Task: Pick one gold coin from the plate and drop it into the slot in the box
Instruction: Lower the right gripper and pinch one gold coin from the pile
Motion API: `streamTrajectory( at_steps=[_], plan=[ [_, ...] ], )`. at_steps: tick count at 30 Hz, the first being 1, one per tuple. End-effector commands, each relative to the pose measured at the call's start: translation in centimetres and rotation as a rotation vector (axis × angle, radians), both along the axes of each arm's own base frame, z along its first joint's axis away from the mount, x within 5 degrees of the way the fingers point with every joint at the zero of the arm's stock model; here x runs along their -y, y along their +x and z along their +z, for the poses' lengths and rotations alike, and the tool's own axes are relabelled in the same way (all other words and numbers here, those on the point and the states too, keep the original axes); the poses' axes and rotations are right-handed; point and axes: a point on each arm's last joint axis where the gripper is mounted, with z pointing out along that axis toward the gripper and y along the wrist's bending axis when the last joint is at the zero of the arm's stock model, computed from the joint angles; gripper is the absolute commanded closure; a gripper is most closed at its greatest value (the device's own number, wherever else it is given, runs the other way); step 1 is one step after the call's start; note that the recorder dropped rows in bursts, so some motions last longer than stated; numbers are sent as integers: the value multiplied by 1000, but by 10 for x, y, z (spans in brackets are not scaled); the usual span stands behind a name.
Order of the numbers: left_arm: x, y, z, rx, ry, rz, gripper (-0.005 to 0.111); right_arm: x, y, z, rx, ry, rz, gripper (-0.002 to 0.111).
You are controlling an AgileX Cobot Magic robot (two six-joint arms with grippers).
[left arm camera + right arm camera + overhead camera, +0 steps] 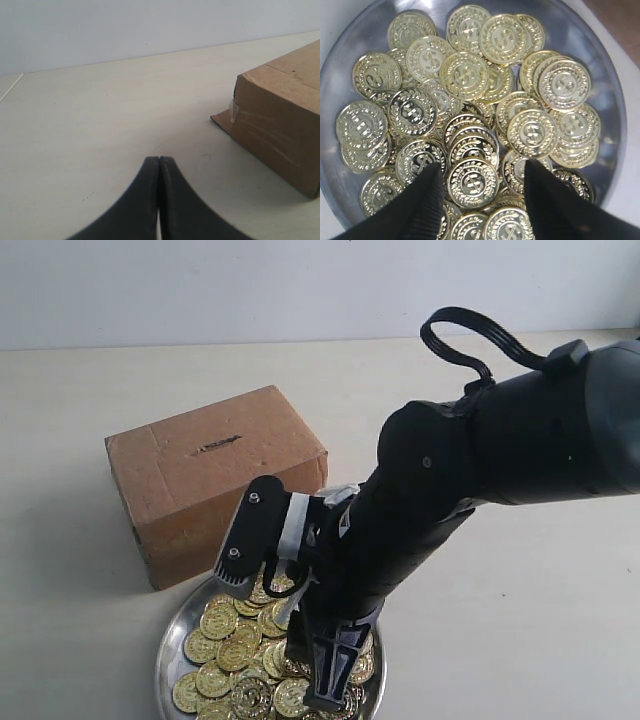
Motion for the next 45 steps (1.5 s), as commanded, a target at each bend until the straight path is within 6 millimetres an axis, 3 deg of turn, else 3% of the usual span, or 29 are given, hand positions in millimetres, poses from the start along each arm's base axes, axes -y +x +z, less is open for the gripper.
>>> streamTrajectory(
  at_steps=[1,4,10,14,21,29,45],
  plan=[
    [0,0,0,9,-12,-1,107,1,1,1,-18,-23,-67,60],
    [0,0,0,9,-12,-3,107,9,3,-1,-11,-106,-118,60],
    [0,0,0,9,-12,-3,107,17,3,-3,16,-211,-42,66],
    [0,0,0,9,-12,-3,107,18,2,-4,32,-231,56,66],
    [0,0,0,9,-12,-3,107,15,5,-3,75,-201,66,51],
    [0,0,0,9,-12,-3,107,13,9,-22,32,-237,64,51],
    [0,0,0,9,-12,-3,107,8,11,-17,-21,-239,20,53]
  ],
)
